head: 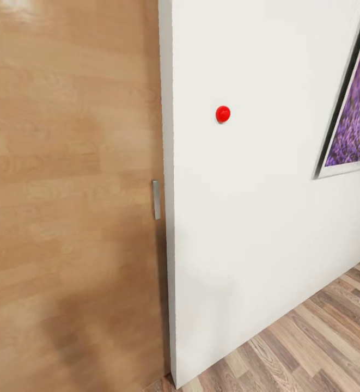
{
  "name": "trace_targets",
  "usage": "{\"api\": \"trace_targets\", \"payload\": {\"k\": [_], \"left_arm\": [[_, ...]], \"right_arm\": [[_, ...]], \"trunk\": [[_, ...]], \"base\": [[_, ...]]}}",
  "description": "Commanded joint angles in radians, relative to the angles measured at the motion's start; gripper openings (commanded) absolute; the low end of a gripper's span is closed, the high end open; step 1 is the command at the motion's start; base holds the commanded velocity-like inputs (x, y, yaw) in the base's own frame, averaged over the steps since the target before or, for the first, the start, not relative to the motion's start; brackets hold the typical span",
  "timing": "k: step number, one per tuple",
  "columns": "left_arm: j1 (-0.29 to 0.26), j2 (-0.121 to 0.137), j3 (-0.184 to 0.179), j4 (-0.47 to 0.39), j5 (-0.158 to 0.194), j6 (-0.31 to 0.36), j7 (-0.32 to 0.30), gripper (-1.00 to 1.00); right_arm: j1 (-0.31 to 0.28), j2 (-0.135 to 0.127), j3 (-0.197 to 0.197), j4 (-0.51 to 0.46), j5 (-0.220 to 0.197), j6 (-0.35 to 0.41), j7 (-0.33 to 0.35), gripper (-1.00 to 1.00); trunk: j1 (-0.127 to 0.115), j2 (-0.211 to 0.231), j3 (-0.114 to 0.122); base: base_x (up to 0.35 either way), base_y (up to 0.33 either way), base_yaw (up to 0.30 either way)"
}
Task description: In the bedroom, move the book from the bed onto either nightstand, and place the two sandals side by side next to the bed.
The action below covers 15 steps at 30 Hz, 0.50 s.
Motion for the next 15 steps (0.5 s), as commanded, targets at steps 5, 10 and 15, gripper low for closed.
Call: {"api": "trace_targets", "payload": {"k": [5, 10, 15], "left_arm": [[0.0, 0.0, 0.0, 0.0, 0.0, -0.002, 0.0, 1.0], [0.0, 0.0, 0.0, 0.0, 0.0, -0.002, 0.0, 1.0], [0.0, 0.0, 0.0, -0.001, 0.0, -0.002, 0.0, 1.0]], "right_arm": [[0.0, 0.0, -0.001, 0.0, 0.0, 0.001, 0.001, 1.0], [-0.001, 0.0, -0.001, 0.0, 0.0, 0.0, 0.001, 1.0], [0.0, 0.0, -0.001, 0.0, 0.0, 0.0, 0.001, 1.0]], "trunk": [[0.0, 0.0, 0.001], [0.0, 0.0, 0.004], [0.0, 0.0, 0.006]], "base": [[0.0, 0.0, -0.282], [0.0, 0.0, -0.282], [0.0, 0.0, -0.281]]}}
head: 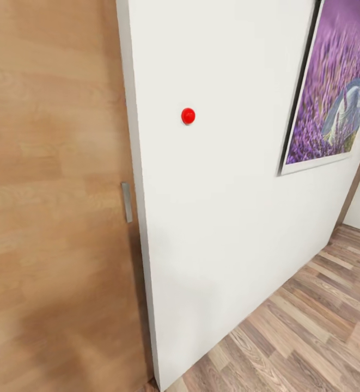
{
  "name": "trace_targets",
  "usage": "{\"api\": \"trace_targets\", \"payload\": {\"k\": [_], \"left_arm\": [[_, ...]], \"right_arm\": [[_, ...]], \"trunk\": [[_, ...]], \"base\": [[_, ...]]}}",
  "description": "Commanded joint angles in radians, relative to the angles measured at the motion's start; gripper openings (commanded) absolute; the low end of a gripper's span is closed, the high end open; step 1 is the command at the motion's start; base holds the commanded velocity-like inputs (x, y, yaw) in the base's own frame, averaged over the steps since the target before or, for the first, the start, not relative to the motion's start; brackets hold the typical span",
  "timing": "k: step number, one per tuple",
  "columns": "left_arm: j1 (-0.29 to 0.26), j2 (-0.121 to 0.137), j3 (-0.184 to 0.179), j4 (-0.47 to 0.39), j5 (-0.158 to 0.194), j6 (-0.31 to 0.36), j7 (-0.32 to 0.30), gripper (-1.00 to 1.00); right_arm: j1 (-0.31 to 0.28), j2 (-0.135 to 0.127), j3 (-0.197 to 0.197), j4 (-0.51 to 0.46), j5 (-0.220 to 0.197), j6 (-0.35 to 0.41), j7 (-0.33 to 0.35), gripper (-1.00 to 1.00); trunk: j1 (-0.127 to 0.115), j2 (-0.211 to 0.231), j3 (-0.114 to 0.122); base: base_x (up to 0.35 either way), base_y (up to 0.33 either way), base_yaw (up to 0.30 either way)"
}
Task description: In the bedroom, move the book from the bed onto either nightstand, and place the two sandals side by side next to the bed.
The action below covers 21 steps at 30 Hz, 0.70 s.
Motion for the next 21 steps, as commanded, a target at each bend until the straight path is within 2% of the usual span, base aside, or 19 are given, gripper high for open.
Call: {"api": "trace_targets", "payload": {"k": [1, 21], "left_arm": [[0.0, 0.0, 0.0, 0.0, 0.0, -0.002, 0.0, 1.0], [0.0, 0.002, 0.0, 0.0, 0.0, -0.002, 0.0, 1.0]], "right_arm": [[0.0, 0.0, -0.001, 0.0, 0.0, 0.0, 0.001, 1.0], [0.0, 0.0, -0.001, 0.0, 0.0, 0.0, 0.001, 1.0]], "trunk": [[0.0, 0.0, 0.0], [0.0, 0.0, 0.01]], "base": [[0.0, 0.0, -0.281], [0.0, 0.0, -0.28]]}}
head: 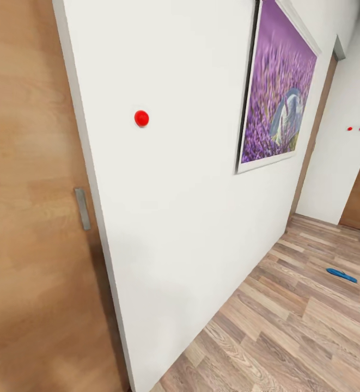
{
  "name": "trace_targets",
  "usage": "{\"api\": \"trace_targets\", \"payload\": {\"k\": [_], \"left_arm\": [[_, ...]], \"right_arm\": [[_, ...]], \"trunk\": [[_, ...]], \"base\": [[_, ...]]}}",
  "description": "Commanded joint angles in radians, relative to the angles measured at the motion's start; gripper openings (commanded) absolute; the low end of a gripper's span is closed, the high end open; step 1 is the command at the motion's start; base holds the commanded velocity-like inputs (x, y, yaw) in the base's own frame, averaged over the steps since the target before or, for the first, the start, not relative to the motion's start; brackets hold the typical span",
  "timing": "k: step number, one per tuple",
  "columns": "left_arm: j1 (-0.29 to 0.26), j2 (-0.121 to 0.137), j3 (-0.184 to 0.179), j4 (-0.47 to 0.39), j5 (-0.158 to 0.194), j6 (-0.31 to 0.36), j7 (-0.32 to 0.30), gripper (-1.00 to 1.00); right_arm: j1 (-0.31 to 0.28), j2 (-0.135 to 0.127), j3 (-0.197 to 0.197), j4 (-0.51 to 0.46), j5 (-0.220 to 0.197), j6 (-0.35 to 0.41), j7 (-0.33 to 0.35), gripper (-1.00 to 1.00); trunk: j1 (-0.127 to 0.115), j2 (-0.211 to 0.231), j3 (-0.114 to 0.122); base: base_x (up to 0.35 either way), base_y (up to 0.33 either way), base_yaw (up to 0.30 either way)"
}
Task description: In the bedroom, move the book from the bed onto either nightstand, and place the two sandals side by side next to the bed.
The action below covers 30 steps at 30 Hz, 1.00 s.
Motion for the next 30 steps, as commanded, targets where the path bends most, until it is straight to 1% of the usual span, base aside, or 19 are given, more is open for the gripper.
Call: {"api": "trace_targets", "payload": {"k": [1, 30], "left_arm": [[0.0, 0.0, 0.0, 0.0, 0.0, -0.002, 0.0, 1.0], [-0.001, 0.0, 0.0, 0.0, 0.0, -0.002, 0.0, 1.0]], "right_arm": [[0.0, 0.0, -0.001, 0.0, 0.0, 0.0, 0.001, 1.0], [0.0, 0.0, -0.002, 0.003, -0.001, 0.0, 0.001, 1.0]], "trunk": [[0.0, 0.0, 0.0], [0.0, 0.0, 0.014]], "base": [[0.0, 0.0, -0.279], [0.0, 0.0, -0.279]]}}
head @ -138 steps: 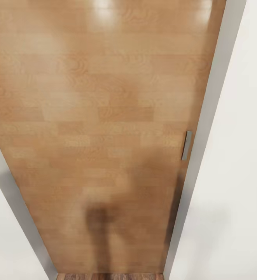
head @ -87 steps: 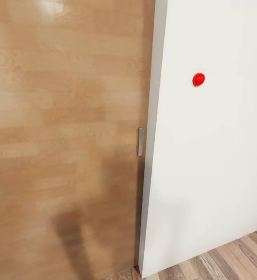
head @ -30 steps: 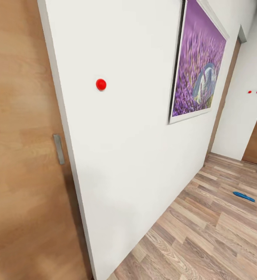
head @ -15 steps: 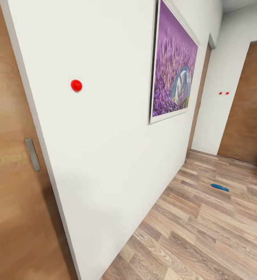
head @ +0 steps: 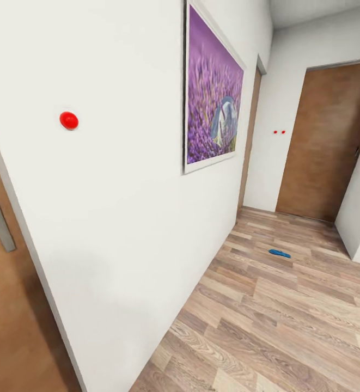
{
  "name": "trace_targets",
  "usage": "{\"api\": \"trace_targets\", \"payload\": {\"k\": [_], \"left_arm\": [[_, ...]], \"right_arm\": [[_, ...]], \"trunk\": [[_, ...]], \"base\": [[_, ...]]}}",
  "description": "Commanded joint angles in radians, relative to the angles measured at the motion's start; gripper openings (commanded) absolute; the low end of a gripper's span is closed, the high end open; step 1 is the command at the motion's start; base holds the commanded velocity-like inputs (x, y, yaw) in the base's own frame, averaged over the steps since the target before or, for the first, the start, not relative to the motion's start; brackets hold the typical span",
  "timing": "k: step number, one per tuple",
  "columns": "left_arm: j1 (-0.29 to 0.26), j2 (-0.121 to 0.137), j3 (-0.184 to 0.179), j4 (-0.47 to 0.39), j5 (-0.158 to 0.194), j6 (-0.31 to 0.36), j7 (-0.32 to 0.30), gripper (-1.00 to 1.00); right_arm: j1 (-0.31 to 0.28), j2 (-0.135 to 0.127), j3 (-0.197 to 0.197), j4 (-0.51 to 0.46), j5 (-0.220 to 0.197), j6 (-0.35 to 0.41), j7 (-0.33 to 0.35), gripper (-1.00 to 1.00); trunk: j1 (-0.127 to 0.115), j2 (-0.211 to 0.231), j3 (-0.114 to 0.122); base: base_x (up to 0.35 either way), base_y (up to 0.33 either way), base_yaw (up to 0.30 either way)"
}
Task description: In the bedroom, move the book from the bed onto either nightstand, and place the two sandals side by side next to the bed.
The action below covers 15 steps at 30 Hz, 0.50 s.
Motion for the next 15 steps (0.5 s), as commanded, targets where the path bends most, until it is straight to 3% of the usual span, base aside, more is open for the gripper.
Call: {"api": "trace_targets", "payload": {"k": [1, 15], "left_arm": [[0.0, 0.0, 0.0, 0.0, 0.0, -0.002, 0.0, 1.0], [0.0, 0.0, 0.0, 0.0, 0.0, -0.002, 0.0, 1.0]], "right_arm": [[0.0, 0.0, -0.001, 0.0, -0.001, 0.0, 0.001, 1.0], [0.0, 0.0, -0.003, 0.0, -0.001, 0.0, 0.001, 1.0]], "trunk": [[0.0, 0.0, -0.001], [0.0, 0.0, 0.0]], "base": [[0.0, 0.0, -0.282], [0.0, 0.0, -0.286]]}}
